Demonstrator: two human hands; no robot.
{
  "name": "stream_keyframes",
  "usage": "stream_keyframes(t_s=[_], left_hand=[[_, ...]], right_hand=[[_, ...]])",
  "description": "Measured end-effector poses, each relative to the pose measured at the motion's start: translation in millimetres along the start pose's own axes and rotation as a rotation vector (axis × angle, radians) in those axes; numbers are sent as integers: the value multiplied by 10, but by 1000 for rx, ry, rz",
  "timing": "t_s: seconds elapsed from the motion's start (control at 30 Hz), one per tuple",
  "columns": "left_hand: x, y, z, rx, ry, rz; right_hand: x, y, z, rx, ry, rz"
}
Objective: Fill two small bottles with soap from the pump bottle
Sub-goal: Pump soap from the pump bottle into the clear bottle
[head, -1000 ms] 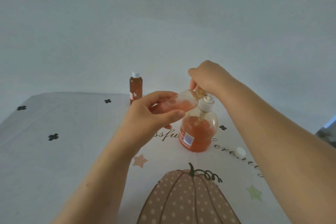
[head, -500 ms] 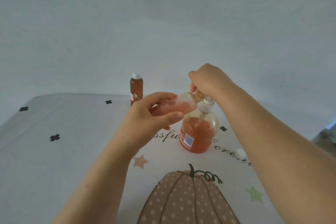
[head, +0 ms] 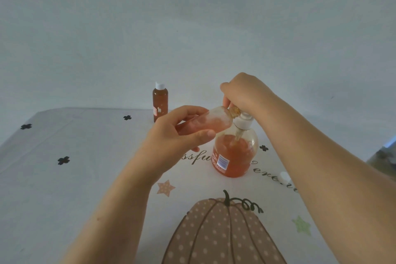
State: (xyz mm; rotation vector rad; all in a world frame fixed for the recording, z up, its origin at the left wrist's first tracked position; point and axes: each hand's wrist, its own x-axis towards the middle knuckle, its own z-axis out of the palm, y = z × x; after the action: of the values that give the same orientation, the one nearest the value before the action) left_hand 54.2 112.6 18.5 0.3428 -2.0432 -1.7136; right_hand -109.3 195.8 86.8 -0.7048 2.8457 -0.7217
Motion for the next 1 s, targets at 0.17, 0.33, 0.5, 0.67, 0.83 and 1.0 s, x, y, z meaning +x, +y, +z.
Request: stream_keyframes(t_s=[0.17,0.33,0.5,0.67,0.83,1.0], left_hand=[[15,-24,-11,9,-2,-1],[7,-24,4,-15,1,16],[-16,12,50,-61,5,42],[-7,-6,35,-56,17,51],[2,-29,23,-35,16,30],[41,-55,-17,-2,-31,8]], right_hand=[[12,8,24,12,4,15],[6,11,2,18,2,1],[-10,-32,-112,-14,25,-23],[16,-58,-96,-27,-2,-36],[44,-6,-12,-23,-19,-10],[52,81,28,-22,36,-71]])
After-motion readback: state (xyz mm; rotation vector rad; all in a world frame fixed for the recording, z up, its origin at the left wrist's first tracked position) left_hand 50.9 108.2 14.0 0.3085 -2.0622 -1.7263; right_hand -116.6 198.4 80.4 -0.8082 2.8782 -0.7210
